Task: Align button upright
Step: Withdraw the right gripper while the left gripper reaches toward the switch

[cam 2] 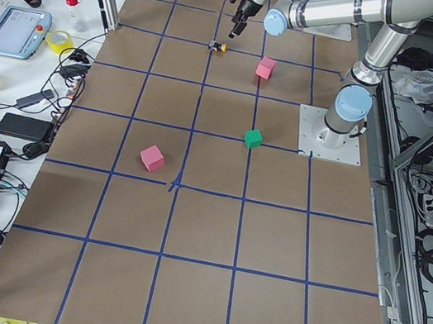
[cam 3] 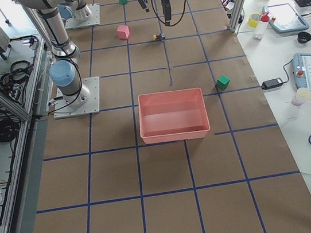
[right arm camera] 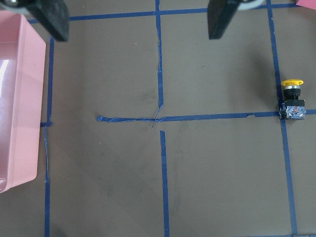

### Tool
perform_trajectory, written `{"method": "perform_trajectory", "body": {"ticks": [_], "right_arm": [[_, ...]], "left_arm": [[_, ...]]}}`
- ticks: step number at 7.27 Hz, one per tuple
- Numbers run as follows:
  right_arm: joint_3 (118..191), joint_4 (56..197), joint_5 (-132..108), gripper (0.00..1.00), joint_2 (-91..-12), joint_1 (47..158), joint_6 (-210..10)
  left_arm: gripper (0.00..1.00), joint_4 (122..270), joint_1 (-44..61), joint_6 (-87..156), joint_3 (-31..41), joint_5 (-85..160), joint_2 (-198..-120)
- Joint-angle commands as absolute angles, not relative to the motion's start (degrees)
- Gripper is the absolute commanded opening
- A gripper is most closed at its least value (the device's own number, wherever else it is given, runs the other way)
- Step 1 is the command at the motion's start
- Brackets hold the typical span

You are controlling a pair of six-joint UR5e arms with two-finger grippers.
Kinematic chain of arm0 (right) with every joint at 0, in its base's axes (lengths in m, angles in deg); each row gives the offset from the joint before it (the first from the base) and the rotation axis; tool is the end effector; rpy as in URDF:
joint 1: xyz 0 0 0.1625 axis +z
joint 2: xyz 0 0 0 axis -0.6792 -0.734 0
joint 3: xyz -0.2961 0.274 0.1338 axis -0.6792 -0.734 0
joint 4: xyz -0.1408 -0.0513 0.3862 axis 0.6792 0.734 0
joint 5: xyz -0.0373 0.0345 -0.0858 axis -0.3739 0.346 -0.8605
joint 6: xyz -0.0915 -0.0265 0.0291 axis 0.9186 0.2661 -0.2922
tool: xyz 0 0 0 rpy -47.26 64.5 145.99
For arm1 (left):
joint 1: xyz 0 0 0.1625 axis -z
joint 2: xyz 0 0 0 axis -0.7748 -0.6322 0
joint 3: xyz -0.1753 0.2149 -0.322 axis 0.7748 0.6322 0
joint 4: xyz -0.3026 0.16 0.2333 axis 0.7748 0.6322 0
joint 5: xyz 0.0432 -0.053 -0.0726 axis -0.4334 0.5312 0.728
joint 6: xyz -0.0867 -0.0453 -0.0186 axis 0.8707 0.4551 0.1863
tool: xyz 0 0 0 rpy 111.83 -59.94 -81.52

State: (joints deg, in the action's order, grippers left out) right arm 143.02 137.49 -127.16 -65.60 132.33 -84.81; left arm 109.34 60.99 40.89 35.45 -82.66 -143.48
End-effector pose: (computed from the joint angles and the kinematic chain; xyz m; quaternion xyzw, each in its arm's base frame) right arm 0.1253 -0.5386 0.5041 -0.0161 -0.9997 0.0062 0.0188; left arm -0.2893 -0.4044 0.3119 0.0120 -0.9737 0.2272 0.0126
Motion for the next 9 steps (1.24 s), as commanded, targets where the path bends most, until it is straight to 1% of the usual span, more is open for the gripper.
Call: {"method": "perform_trajectory", "body": {"ticks": [1,4,5,6,8,9], "right_arm": [[143.24,137.12,-127.02,1.00,-65.84,132.08,-84.75],[143.24,137.38,-127.02,1.00,-65.75,132.16,-84.75],[143.24,137.73,-126.93,1.00,-65.75,132.16,-84.66],[143.24,137.65,-127.02,1.00,-65.75,132.16,-84.66],[143.33,137.65,-127.02,1.00,-65.67,132.16,-84.66],[143.50,137.65,-127.11,1.00,-65.67,132.16,-84.66]], "left_arm": [[1.00,94.15,64.51,44.86,38.52,-86.34,-150.74],[1.00,81.57,67.15,47.78,38.26,-87.94,-160.50],[1.00,78.92,67.25,47.69,37.74,-88.38,-162.44],[0.98,76.90,67.60,47.52,37.56,-89.78,-164.46],[0.98,71.89,68.47,46.64,37.73,-89.96,-167.81],[0.97,70.82,69.17,46.55,37.73,-90.14,-169.65]]}}
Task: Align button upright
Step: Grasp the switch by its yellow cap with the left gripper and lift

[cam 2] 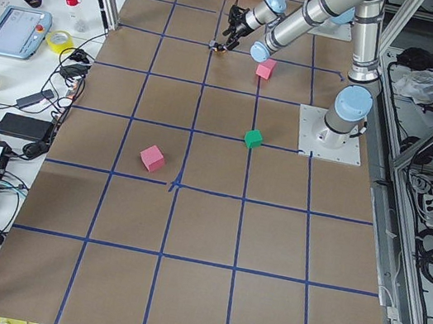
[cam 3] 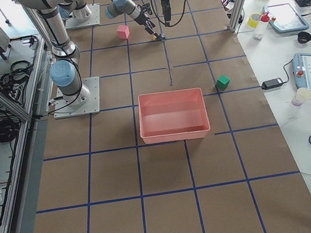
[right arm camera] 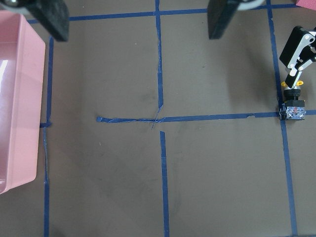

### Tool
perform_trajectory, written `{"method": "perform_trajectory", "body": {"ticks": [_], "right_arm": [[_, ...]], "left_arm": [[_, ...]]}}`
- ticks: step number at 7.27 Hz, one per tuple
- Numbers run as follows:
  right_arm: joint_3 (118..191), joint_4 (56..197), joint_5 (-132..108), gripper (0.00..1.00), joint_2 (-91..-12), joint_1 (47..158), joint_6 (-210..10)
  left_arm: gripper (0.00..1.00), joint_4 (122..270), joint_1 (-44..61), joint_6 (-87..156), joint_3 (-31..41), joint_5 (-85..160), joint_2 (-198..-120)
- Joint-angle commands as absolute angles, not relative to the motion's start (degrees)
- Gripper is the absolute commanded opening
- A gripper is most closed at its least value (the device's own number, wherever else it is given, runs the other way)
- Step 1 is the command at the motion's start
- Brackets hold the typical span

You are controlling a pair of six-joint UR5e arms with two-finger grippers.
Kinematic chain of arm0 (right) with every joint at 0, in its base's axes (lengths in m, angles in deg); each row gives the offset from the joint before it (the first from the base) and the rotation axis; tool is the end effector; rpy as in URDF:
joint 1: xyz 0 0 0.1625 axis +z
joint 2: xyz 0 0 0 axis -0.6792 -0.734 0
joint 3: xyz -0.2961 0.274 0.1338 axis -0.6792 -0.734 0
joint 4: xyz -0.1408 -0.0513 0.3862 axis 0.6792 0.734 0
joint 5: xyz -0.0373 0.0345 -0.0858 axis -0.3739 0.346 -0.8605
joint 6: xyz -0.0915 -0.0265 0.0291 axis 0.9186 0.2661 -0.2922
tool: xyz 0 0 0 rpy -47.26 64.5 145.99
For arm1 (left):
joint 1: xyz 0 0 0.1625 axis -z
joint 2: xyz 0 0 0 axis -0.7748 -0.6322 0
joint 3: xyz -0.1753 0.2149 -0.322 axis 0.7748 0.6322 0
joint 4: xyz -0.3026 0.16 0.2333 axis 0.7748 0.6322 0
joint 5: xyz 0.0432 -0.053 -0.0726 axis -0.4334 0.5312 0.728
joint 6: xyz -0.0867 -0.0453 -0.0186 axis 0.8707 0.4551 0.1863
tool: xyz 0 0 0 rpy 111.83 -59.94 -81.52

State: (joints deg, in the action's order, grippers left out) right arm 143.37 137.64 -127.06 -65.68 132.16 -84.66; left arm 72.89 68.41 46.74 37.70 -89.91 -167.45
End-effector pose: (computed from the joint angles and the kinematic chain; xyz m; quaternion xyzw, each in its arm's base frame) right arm 0.1239 -0.5382 0.5021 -0.0162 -0.9997 0.0051 0.0180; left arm -0.3483 -0.4053 0.1712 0.0246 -0.9447 0.3258 0.0271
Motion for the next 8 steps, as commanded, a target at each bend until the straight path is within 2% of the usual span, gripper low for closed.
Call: {"method": "perform_trajectory", "body": {"ticks": [1,2,3,4,5,6,7,8], "right_arm": [[143.50,137.65,-127.11,1.00,-65.67,132.16,-84.66],[143.50,137.65,-127.11,1.00,-65.67,132.16,-84.66],[143.50,137.56,-127.02,1.00,-65.67,132.16,-84.66],[143.50,137.56,-127.11,1.00,-65.67,132.16,-84.66],[143.50,137.56,-127.11,1.00,-65.67,132.16,-84.66],[143.59,137.56,-127.02,1.00,-65.67,132.16,-84.66],[143.59,137.56,-127.02,1.00,-65.67,132.16,-84.66],[143.59,137.65,-127.02,1.00,-65.67,132.16,-84.66]], "left_arm": [[0.93,70.46,69.88,46.64,37.56,-91.88,-170.89],[0.79,70.11,69.88,46.46,37.47,-91.81,-171.51],[0.75,70.02,69.88,45.24,37.21,-91.81,-171.95],[0.64,70.02,69.88,44.45,36.77,-91.81,-171.95],[0.41,70.11,69.88,44.35,36.76,-91.81,-171.95],[0.12,70.11,69.88,44.26,36.76,-91.81,-171.95],[0.00,70.28,69.88,44.18,36.68,-91.72,-171.78],[0.00,72.02,69.88,42.70,35.81,-91.46,-170.13]]}}
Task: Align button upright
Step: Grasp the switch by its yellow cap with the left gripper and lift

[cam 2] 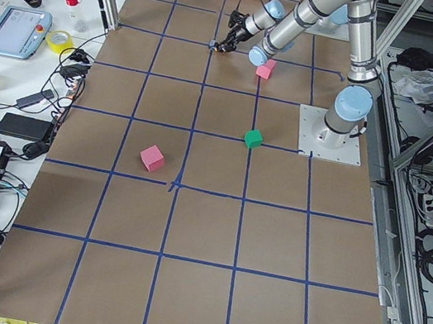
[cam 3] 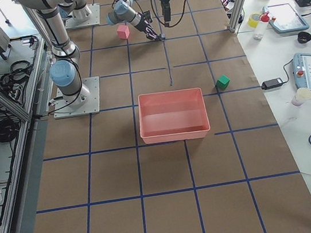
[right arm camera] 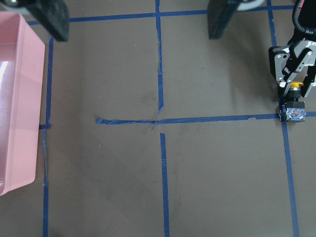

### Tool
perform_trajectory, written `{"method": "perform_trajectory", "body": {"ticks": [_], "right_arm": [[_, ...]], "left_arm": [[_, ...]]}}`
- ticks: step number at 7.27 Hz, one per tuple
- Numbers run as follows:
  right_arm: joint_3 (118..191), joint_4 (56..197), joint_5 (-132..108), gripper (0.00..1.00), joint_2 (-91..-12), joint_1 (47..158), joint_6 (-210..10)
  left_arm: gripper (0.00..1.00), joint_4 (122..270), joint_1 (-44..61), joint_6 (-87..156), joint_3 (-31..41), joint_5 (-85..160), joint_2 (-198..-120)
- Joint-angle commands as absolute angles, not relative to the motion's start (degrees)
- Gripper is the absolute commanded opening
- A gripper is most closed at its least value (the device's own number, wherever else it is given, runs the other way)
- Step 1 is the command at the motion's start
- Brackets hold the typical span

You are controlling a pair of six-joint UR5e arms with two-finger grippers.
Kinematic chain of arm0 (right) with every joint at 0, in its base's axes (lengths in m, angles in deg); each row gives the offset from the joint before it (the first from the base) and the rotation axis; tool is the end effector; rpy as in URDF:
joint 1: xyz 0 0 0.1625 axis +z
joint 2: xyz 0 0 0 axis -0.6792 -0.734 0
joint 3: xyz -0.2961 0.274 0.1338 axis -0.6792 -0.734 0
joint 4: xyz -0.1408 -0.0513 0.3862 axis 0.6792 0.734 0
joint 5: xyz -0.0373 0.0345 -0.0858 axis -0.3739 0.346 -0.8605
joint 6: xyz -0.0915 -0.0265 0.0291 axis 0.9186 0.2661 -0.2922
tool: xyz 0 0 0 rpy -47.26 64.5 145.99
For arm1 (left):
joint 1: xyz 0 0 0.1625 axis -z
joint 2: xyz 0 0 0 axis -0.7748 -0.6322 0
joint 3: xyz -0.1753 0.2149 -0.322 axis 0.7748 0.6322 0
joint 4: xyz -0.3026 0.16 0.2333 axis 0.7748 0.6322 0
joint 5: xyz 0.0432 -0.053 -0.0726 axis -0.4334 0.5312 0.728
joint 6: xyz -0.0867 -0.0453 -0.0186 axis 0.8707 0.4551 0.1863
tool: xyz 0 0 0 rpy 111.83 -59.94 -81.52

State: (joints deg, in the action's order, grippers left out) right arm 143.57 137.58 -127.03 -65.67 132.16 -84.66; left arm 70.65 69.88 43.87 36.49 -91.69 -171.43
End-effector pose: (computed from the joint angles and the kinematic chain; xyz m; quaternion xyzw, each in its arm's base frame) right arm 0.1239 -0.5379 0.5002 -0.0162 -0.9997 0.0027 0.0177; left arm -0.3601 -0.4046 0.1472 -0.0072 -0.9445 0.3285 0.0076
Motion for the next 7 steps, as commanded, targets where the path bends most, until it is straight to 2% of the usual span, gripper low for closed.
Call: {"method": "perform_trajectory", "body": {"ticks": [1,3,5,7], "right_arm": [[143.59,137.65,-127.02,1.00,-65.67,132.16,-84.75],[143.59,137.65,-126.84,1.00,-65.75,131.99,-84.66],[143.33,137.65,-126.76,1.00,-65.84,131.99,-83.79],[143.33,137.56,-126.93,1.00,-65.93,131.90,-83.69]], "left_arm": [[0.00,77.35,69.54,42.33,32.49,-90.76,-168.19],[0.00,106.34,68.22,46.95,21.79,-87.97,-162.23],[0.00,136.34,64.11,54.60,11.50,-74.85,-158.35],[0.00,145.93,59.53,67.91,9.69,-56.48,-158.15]]}}
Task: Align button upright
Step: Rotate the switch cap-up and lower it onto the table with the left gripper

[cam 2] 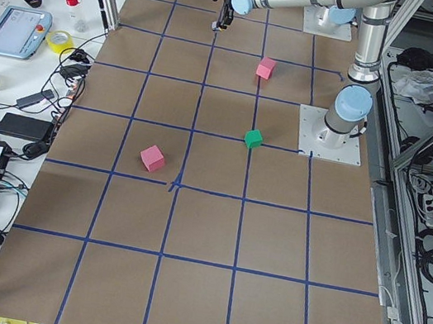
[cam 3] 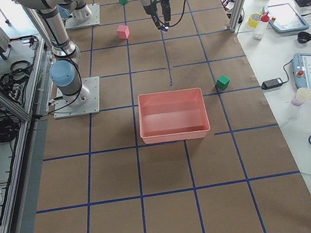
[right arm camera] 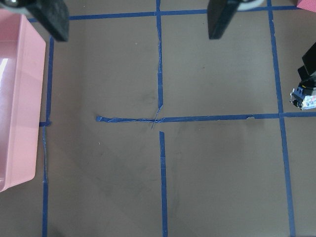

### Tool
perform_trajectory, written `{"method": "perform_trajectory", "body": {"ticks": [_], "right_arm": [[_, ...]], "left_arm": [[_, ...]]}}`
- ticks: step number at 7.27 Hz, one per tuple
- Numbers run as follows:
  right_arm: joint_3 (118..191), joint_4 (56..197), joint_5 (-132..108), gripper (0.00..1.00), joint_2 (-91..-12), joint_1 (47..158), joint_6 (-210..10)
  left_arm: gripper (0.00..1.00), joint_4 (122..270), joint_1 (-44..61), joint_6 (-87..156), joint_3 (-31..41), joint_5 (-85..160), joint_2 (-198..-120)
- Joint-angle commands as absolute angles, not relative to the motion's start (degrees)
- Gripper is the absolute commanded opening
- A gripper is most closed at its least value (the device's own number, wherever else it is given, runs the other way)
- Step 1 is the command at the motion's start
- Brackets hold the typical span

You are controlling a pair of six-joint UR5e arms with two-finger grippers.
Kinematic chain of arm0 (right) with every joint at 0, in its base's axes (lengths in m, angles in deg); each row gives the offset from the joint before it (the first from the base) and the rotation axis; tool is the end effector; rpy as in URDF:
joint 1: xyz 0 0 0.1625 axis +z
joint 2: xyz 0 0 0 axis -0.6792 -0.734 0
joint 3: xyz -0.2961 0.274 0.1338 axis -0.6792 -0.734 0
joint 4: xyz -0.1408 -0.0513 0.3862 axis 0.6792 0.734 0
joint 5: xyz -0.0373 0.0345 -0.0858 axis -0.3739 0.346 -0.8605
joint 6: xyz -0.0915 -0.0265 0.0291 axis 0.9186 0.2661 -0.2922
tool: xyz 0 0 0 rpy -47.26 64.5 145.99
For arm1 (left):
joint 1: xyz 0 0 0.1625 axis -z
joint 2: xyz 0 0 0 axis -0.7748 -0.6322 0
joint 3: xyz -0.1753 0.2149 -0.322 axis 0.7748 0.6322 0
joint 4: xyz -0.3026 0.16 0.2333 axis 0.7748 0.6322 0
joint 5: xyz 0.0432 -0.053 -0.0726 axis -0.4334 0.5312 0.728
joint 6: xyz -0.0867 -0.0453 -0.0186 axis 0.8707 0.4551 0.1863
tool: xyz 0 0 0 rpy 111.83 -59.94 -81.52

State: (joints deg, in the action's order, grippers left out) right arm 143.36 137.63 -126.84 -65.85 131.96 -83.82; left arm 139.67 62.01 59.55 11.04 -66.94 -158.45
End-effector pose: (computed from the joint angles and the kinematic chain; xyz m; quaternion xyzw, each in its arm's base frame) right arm 0.1224 -0.5376 0.5038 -0.0106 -0.9998 0.0064 0.0161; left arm -0.3665 -0.4955 0.3006 0.1467 -0.9865 -0.0024 0.0730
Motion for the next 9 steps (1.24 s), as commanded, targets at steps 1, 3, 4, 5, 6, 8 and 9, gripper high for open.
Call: {"method": "perform_trajectory", "body": {"ticks": [1,3,4,5,6,8,9], "right_arm": [[143.59,137.21,-126.76,1.00,-65.84,131.99,-83.69],[143.59,137.30,-126.84,1.00,-65.84,131.99,-83.43],[143.59,137.30,-126.84,1.00,-65.84,131.99,-83.43],[143.59,137.12,-126.93,1.00,-65.84,131.99,-83.43],[143.59,137.21,-126.93,1.00,-65.84,131.99,-83.43],[143.68,137.12,-126.93,1.00,-65.75,132.08,-83.43],[143.68,137.12,-126.93,1.00,-65.75,132.08,-83.43]], "left_arm": [[0.00,145.96,57.86,77.04,10.13,-50.04,-159.20],[0.00,145.96,52.52,90.09,10.40,-39.92,-160.35],[0.00,146.04,50.22,92.14,10.66,-36.13,-161.83],[0.00,145.96,49.59,93.99,10.83,-34.09,-163.50],[0.00,145.78,48.45,93.92,10.84,-32.24,-165.43],[0.00,145.61,47.56,92.87,10.92,-31.34,-167.73],[0.00,145.52,47.21,92.78,11.01,-31.26,-168.78]]}}
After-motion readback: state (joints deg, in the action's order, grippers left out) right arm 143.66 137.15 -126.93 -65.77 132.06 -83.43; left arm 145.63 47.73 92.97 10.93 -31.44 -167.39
